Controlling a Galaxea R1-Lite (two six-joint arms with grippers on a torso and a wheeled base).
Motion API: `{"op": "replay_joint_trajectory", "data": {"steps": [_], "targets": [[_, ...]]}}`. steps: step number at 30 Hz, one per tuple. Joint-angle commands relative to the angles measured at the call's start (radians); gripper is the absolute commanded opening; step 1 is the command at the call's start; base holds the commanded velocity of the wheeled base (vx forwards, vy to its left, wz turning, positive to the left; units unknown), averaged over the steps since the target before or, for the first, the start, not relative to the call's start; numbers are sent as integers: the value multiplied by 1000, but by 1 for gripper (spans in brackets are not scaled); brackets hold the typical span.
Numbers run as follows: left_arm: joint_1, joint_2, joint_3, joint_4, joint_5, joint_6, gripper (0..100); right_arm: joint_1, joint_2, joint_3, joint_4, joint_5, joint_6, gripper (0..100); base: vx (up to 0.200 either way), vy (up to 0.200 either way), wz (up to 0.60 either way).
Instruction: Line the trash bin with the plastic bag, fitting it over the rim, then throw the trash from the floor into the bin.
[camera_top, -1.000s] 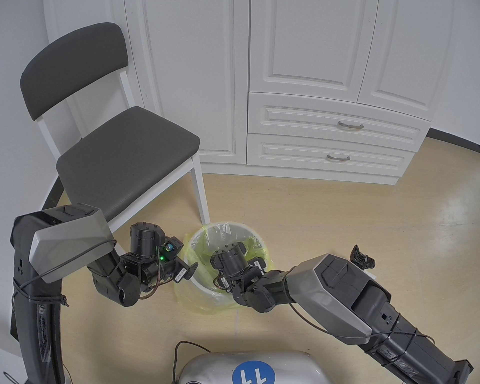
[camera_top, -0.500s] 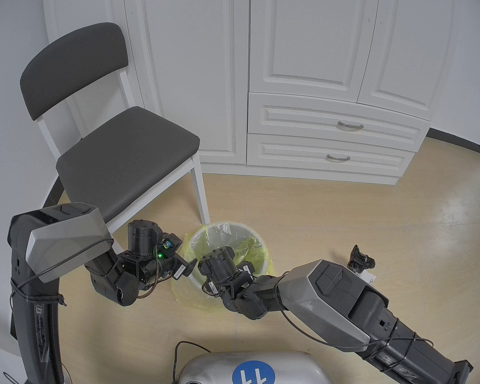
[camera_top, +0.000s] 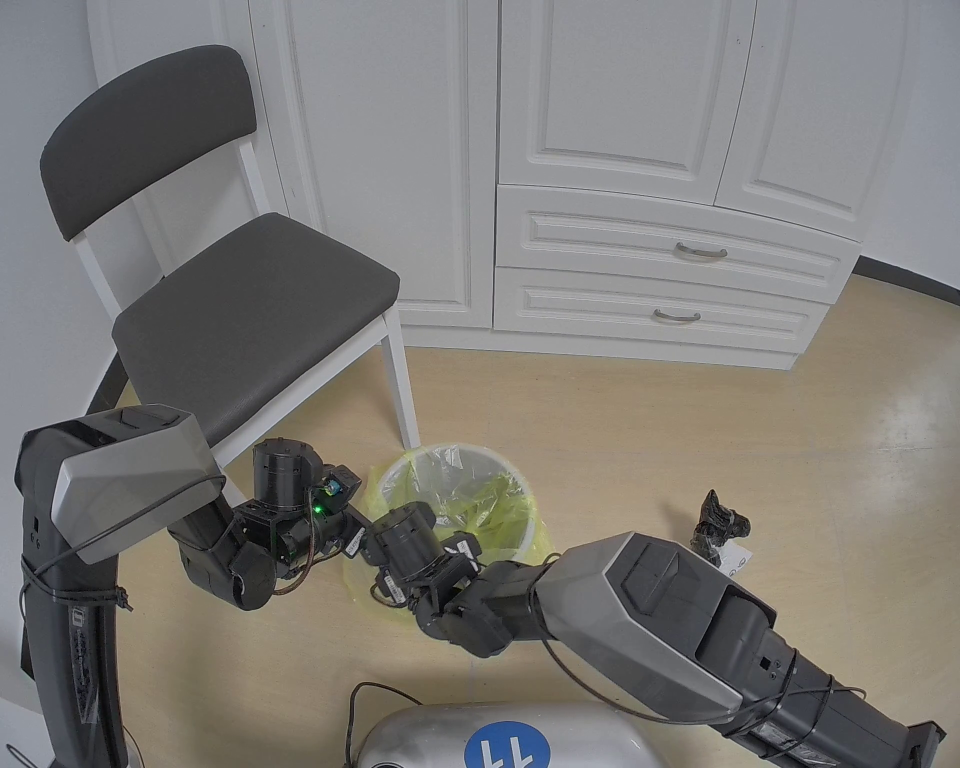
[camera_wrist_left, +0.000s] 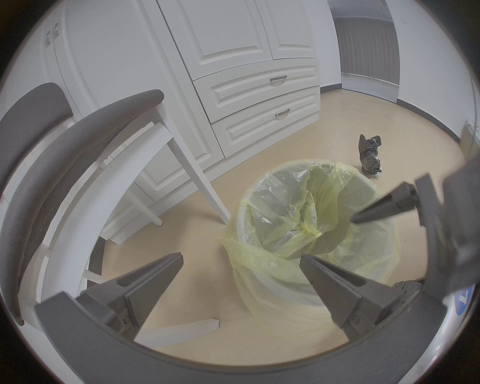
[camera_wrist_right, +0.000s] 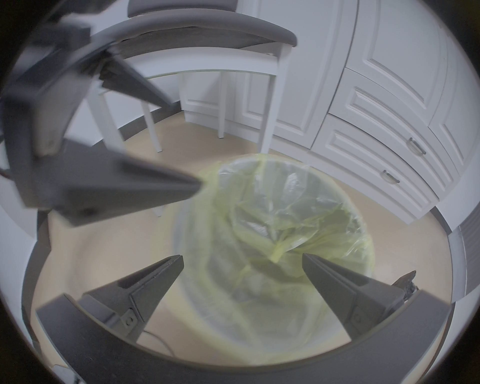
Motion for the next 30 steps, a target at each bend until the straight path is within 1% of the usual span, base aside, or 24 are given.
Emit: {"op": "replay_joint_trajectory", "data": {"steps": [1,10,11,12,15,18,19,20,22,23,26,27,28,29,30], "targets": [[0,25,-13,0,-2,-1,100,28,-18,0,21,-1,19,100,0,0,0],[-4,38,-31,2,-2,-27,100,40,-44,0,34,-2,50,100,0,0,0],[-9,51,-44,3,1,-45,100,46,-94,64,34,-10,90,100,0,0,0],[-10,55,-50,5,4,-50,100,44,-116,95,32,-11,102,100,0,0,0],[-24,66,-76,26,30,-76,100,43,-255,321,20,-20,180,100,0,0,0],[-59,67,-120,94,122,-114,100,38,-389,532,4,-43,272,100,0,0,0],[-67,67,-130,105,136,-131,100,37,-406,563,-2,-48,286,100,0,0,0],[-102,64,-171,157,182,-209,100,32,-472,684,-43,-65,340,100,0,0,0],[-127,63,-211,214,212,-272,100,28,-513,768,-92,-73,370,100,0,0,0],[-147,60,-260,300,242,-341,100,14,-550,854,-158,-76,393,100,0,0,0],[-164,49,-357,499,261,-475,100,-18,-594,1006,-307,-76,401,100,0,0,0],[-164,49,-361,510,261,-479,100,-21,-594,1014,-316,-76,401,100,0,0,0],[-164,44,-423,628,261,-547,100,-44,-602,1081,-407,-76,393,100,0,0,0],[-162,44,-438,655,261,-562,100,-49,-602,1097,-428,-74,392,100,0,0,0],[-159,46,-487,737,261,-604,100,-63,-600,1137,-488,-74,390,100,0,0,0]]}}
